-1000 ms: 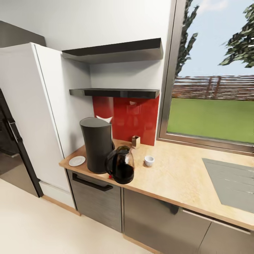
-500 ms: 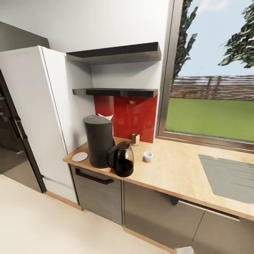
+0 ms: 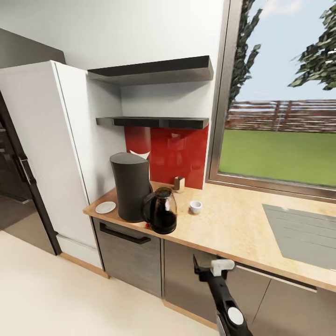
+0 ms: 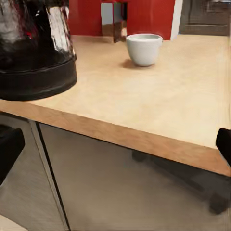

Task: Set up a coffee station on the kitchen countertop: keep the coffee maker on the countertop, move the bottle of coffee from the kitchen shelf to the counter next to the coffee maker, place a paper coffee filter on top of the coffee maker, put the saucer next to the coffee maker with the coffee cup on the saucer, and place the electric kettle next to the coffee maker.

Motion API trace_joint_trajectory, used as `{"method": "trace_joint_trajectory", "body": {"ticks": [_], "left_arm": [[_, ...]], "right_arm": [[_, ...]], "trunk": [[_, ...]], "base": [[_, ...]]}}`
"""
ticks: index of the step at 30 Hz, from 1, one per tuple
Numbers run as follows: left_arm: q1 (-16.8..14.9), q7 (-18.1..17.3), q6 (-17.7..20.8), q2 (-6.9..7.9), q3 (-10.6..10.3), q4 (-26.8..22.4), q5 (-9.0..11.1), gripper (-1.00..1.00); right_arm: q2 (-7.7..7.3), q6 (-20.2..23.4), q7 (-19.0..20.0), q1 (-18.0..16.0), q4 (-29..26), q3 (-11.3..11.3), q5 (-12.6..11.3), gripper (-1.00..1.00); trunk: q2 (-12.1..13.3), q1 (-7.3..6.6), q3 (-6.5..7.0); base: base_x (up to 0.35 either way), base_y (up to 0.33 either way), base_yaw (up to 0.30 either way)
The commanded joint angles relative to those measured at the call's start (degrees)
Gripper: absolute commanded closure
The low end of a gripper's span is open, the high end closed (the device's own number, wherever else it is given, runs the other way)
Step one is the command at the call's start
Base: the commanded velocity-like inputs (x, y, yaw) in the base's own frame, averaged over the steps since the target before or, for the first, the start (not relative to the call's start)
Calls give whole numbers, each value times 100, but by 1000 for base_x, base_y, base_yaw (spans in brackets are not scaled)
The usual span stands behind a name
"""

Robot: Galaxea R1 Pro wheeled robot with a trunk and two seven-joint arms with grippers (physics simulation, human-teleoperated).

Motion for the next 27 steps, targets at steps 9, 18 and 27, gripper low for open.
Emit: {"method": "trace_joint_trajectory", "body": {"ticks": [9,18,27], "left_arm": [[1,61,116,-19,256,1,5,-100],[1,290,113,-47,244,10,-15,-100],[1,303,120,-17,260,17,2,-100]], "right_arm": [[8,2667,-1081,-180,-2332,621,15,-100],[8,5564,-1264,-1869,-2145,219,1,-100],[8,6249,-1318,-2311,-1907,-78,16,-100]], "trunk": [[-3,2,-3],[-3,2,-3],[-3,2,-3]], "base": [[0,0,0],[0,0,0],[129,0,0]]}}
